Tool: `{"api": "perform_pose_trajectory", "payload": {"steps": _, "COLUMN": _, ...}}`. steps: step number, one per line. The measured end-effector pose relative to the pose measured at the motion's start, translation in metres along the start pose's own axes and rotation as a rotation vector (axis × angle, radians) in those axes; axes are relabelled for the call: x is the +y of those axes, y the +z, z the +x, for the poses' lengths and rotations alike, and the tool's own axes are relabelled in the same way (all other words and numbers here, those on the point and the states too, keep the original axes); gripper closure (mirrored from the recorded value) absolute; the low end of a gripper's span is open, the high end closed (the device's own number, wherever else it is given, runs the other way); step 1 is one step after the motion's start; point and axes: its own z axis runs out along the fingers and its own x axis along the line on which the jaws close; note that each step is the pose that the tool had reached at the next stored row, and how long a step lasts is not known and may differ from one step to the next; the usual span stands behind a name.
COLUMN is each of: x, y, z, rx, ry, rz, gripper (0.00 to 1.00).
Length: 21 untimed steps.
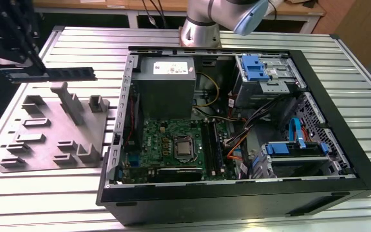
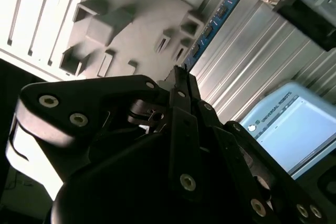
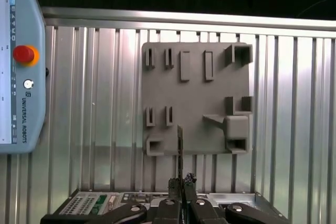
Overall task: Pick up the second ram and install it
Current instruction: 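Pick up the second ram and move it above second insertion slot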
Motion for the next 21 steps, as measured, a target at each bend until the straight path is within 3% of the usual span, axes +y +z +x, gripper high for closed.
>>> {"api": "perform_pose_trajectory", "payload": {"steps": 21, "x": -0.0952, "y": 0.003, "z": 0.0017, "rx": -0.0001, "ry": 0.0, "rz": -0.0012, "gripper": 0.87}}
